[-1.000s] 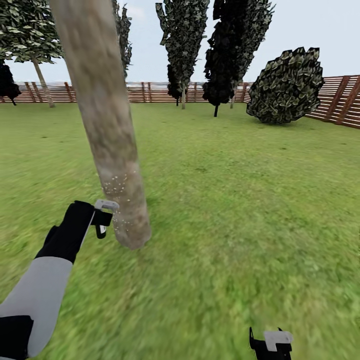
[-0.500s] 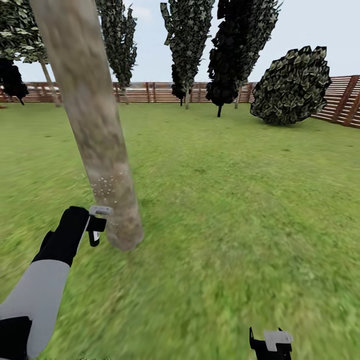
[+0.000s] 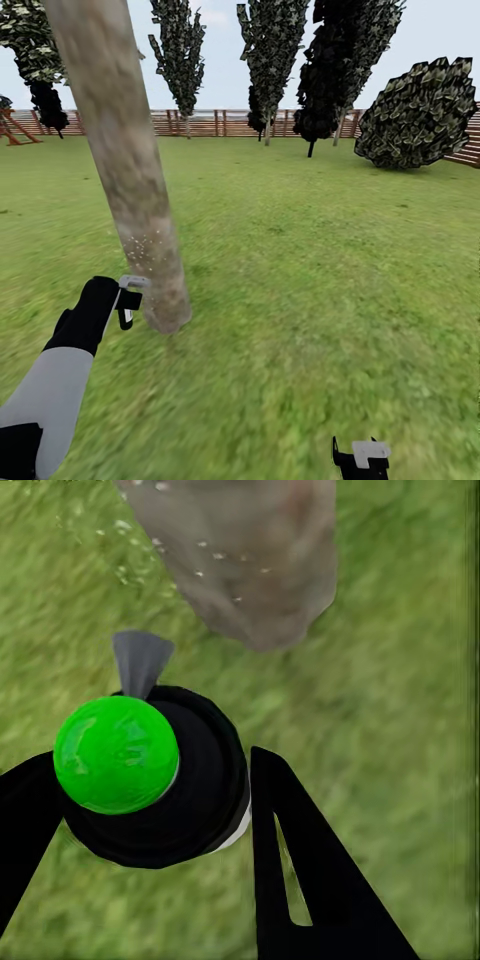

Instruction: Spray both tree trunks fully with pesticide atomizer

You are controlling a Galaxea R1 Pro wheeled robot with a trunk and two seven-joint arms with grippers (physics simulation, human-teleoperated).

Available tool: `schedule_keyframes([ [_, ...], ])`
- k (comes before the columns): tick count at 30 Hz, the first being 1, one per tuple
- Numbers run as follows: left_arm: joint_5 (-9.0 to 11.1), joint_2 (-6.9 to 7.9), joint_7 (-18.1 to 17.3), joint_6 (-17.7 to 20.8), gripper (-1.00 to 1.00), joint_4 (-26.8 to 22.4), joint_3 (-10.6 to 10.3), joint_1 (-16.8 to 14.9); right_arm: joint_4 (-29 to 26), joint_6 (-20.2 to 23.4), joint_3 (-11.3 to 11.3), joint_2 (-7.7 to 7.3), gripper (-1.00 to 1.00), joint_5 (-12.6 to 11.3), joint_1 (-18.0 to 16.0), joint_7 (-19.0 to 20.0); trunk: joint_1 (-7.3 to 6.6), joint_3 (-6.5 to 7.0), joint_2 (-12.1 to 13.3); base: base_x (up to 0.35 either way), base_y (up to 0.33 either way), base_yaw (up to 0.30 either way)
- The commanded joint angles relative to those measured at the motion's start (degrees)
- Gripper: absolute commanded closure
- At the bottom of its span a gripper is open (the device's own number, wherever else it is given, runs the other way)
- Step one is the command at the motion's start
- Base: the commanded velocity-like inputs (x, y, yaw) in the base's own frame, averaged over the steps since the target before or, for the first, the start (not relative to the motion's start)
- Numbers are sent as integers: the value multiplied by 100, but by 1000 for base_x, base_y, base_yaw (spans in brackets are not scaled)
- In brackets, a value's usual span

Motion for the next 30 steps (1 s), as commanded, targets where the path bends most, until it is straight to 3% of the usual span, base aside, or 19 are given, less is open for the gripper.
schedule_keyframes([
  [1,-4,0,0,-1,100,0,0,0,0,0,0,0,-100,0,0,0,0,0,0,97,-274,1],
  [8,-4,12,0,2,100,3,6,6,0,0,0,0,-100,0,-2,0,0,0,0,86,-274,22],
  [10,-4,28,0,-19,100,7,22,151,0,0,0,0,-100,0,-2,0,0,0,0,17,-274,227],
  [14,-4,49,-1,-80,100,9,422,561,0,0,0,0,-100,0,-3,0,0,0,0,41,-274,271],
  [17,-4,151,12,-87,100,9,531,611,0,0,1,0,-100,0,-2,0,0,0,0,120,-274,247],
  [30,-8,193,9,-99,100,206,535,630,0,0,0,0,-100,0,-1,0,0,0,0,187,-211,12],
])
